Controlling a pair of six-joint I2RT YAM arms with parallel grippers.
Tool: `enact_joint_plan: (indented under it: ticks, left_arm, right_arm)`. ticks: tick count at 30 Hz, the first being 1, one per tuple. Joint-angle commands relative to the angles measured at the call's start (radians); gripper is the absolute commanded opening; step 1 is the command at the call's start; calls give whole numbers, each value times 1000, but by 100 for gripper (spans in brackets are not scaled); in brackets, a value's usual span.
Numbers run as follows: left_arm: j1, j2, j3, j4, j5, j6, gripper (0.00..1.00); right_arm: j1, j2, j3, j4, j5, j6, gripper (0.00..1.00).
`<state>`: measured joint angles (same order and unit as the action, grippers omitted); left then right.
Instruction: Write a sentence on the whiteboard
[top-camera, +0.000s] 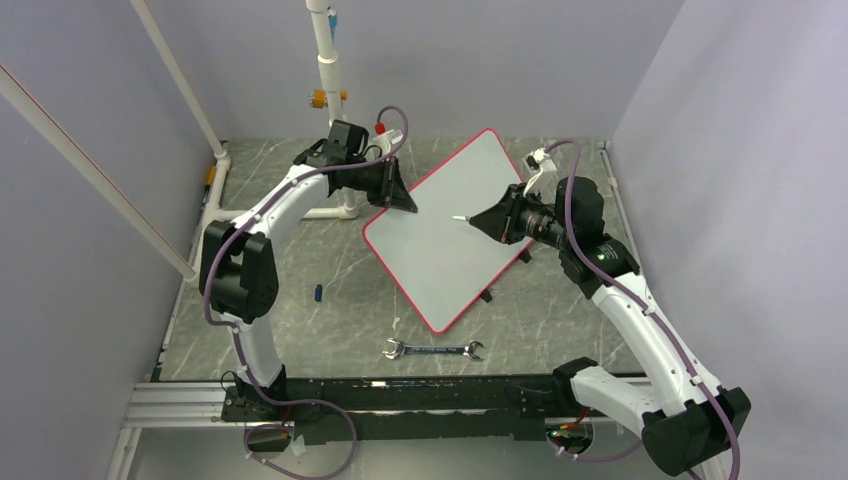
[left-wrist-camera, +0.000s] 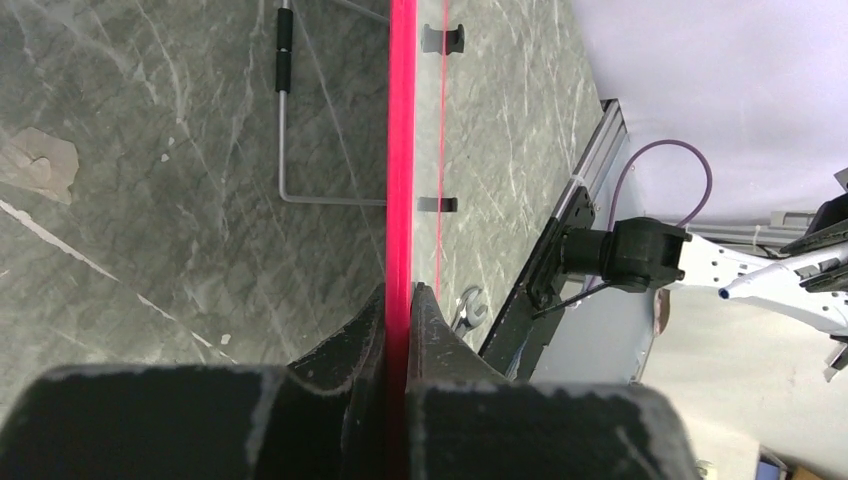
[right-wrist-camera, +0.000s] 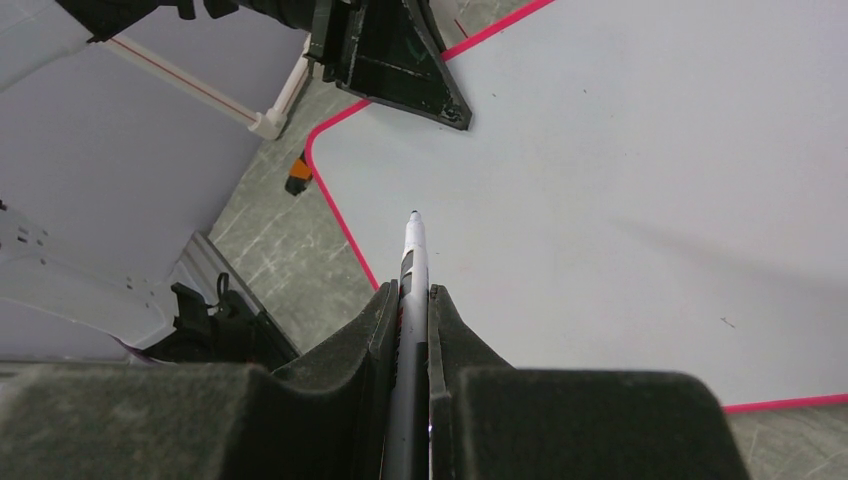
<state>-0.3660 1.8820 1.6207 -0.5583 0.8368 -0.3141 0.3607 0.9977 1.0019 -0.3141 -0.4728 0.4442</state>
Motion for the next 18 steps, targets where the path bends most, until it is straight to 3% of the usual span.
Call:
enact_joint_plan:
  ticks: [1,7,18]
  left_arm:
    - [-8,-81,33,-41,-168,106,0]
    - [-15,-106,21,-33,-212,101,0]
    - [-29,-136,-5,-4,-288,27,0]
  right_arm:
    - [2,-3,46,25,-25,-37,0]
    - [50,20,52,24,-33,-108,0]
    - [315,73,50,79,244,-248,0]
